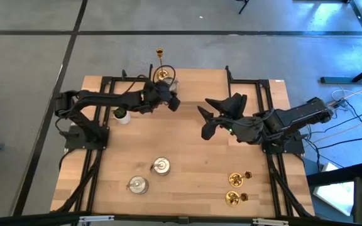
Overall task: Pick & Place candle stick holders
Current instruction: Put the top silver scented candle on the shelf
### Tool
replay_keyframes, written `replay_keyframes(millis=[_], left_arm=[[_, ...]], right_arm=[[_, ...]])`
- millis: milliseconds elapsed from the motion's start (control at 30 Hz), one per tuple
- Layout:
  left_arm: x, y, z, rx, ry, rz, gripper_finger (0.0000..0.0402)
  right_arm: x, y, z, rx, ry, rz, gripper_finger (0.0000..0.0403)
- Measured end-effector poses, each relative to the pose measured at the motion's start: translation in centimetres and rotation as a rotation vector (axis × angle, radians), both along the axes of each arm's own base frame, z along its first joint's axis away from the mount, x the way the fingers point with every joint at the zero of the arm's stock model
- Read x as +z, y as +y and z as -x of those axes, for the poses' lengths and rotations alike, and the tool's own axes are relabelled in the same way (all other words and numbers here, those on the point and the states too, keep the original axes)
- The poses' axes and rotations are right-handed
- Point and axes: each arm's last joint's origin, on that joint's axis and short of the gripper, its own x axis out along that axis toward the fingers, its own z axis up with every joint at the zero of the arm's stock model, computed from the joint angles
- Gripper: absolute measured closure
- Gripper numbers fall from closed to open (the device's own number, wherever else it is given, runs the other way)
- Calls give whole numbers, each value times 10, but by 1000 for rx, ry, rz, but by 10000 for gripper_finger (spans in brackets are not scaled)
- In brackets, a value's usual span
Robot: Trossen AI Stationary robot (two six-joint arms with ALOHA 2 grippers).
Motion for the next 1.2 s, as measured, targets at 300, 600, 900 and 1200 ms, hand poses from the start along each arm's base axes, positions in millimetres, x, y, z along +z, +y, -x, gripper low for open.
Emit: replay_keyframes(millis=[300, 600, 900, 1200], left_arm=[[9, 1, 4, 9, 10, -51, 16], [8, 2, 5, 1, 26, -53, 15], [8, 1, 4, -26, 29, -43, 14], [7, 1, 4, -32, 51, -49, 2]], right_arm=[[0, 0, 0, 0, 0, 0, 199], [0, 3, 2, -3, -3, 6, 199], [0, 4, 2, -3, -3, 6, 199], [0, 5, 2, 0, -3, 6, 199]])
